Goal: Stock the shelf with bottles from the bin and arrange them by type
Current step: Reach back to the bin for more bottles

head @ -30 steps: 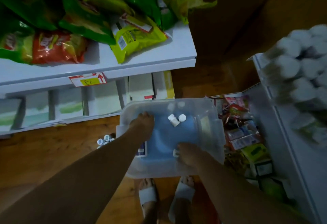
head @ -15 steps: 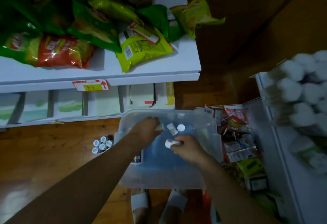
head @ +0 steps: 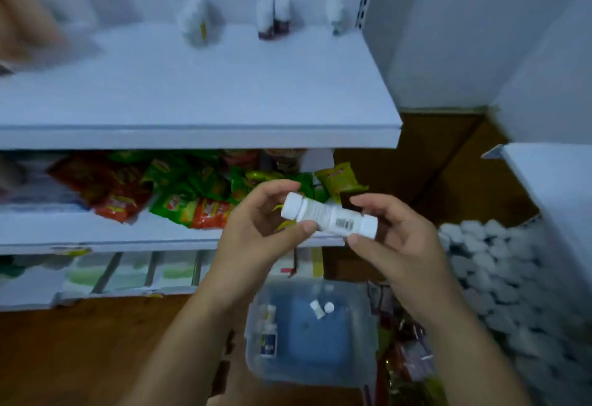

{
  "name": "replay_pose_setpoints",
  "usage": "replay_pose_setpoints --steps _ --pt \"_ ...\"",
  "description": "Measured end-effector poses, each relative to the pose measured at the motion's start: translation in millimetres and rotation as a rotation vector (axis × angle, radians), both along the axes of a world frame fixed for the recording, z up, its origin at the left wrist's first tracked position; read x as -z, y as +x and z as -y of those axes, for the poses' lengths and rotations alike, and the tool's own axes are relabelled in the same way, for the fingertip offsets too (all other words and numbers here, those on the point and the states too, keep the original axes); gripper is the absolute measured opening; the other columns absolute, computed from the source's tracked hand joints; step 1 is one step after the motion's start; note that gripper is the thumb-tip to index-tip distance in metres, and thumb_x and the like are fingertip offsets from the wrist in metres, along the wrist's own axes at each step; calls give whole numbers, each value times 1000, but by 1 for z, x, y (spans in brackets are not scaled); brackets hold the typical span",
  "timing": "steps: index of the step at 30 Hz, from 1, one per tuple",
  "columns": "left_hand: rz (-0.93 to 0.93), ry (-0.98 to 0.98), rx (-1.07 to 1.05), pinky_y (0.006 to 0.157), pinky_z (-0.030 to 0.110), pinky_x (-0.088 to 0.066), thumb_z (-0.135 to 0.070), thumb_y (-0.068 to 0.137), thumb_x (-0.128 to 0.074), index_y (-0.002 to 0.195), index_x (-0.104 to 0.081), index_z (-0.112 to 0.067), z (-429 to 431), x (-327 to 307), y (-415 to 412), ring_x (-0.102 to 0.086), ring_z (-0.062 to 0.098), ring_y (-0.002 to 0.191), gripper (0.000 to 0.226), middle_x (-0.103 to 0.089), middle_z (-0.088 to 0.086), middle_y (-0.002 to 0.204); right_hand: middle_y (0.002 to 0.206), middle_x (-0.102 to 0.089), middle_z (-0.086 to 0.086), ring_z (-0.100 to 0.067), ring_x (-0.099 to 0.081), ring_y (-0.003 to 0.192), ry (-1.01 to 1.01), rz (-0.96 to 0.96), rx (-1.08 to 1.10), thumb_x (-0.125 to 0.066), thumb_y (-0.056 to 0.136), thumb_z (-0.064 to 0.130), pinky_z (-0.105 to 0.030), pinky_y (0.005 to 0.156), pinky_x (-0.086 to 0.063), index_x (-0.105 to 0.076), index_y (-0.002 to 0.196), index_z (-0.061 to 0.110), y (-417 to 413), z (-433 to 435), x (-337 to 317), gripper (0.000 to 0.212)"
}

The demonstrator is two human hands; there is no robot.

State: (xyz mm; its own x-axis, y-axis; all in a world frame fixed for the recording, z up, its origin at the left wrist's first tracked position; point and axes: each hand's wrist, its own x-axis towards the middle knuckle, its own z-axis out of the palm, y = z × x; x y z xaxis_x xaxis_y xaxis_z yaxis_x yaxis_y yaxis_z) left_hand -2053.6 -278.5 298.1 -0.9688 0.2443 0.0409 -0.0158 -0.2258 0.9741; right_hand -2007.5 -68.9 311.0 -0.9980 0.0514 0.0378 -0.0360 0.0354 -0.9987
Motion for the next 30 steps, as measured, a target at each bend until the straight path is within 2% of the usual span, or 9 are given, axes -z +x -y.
replay_pose_setpoints --steps 3,6,9,13,17,21,25,27,30 --pt "12 169 16 79 34 -58 -14 78 -85 117 -74 -18 -1 -58 17 -68 24 97 41 -71 11 106 96 -69 6 -7 -70 92 -105 -126 -31 -86 77 -1 -21 76 -56 -68 111 14 5 -3 -53 41" --pt "70 351 21 85 39 -62 -6 86 -74 121 -72 -10 -6 -101 38 -72 31 106 35 -71 19 113 103 -75 -6 -17 -71 96 -234 -175 -114 -91 73 30 -29 81 -60 -73 107 13 11 -4 -96 42" --pt "65 370 -34 90 43 -62 -7 88 -71 134 -69 -12 -12 -128 58 -71 34 110 47 -70 20 115 112 -73 -12 -25 -70 104 -299 -138 -178 -91 70 51 -34 85 -58 -76 112 18 18 -4 -120 56" --pt "4 300 -112 71 33 -60 -7 95 -71 138 -69 -20 -17 -153 75 -69 25 90 45 -65 11 100 116 -73 -11 -28 -70 111 -339 -126 -215 -77 82 25 -37 87 -57 -76 119 26 24 -3 -138 37" --pt "-18 229 -157 75 29 -59 -11 94 -74 131 -72 -21 -19 -165 85 -67 23 96 39 -70 15 111 124 -72 -15 -28 -71 104 -538 -71 -243 -68 84 6 -35 76 -61 -66 133 19 29 -1 -148 51" --pt "-42 167 -184 79 27 -58 -14 87 -72 126 -75 -22 -19 -169 88 -70 24 96 40 -74 17 110 130 -71 -12 -27 -69 102 -678 -4 -262 -58 88 3 -28 64 -58 -59 138 20 33 2 -154 53" --pt "-42 225 -62 94 33 -60 -11 97 -63 136 -71 -20 -12 -173 81 -70 34 113 40 -70 25 120 132 -71 -14 -33 -65 109 -776 0 -265 -51 92 3 -32 74 -60 -54 141 21 33 7 -162 52" --pt "-56 225 18 96 34 -59 -5 99 -63 140 -67 -20 -6 -174 77 -67 39 122 44 -67 29 126 131 -70 -17 -32 -67 105 -844 7 -245 -47 92 3 -35 78 -60 -53 142 20 32 12 -167 53" --pt "-84 190 68 90 29 -59 0 96 -60 141 -67 -23 0 -177 70 -71 29 112 52 -72 19 120 130 -70 -20 -26 -61 87 -943 47 -171 -36 101 4 -35 76 -51 -53 143 18 27 24 -174 47"
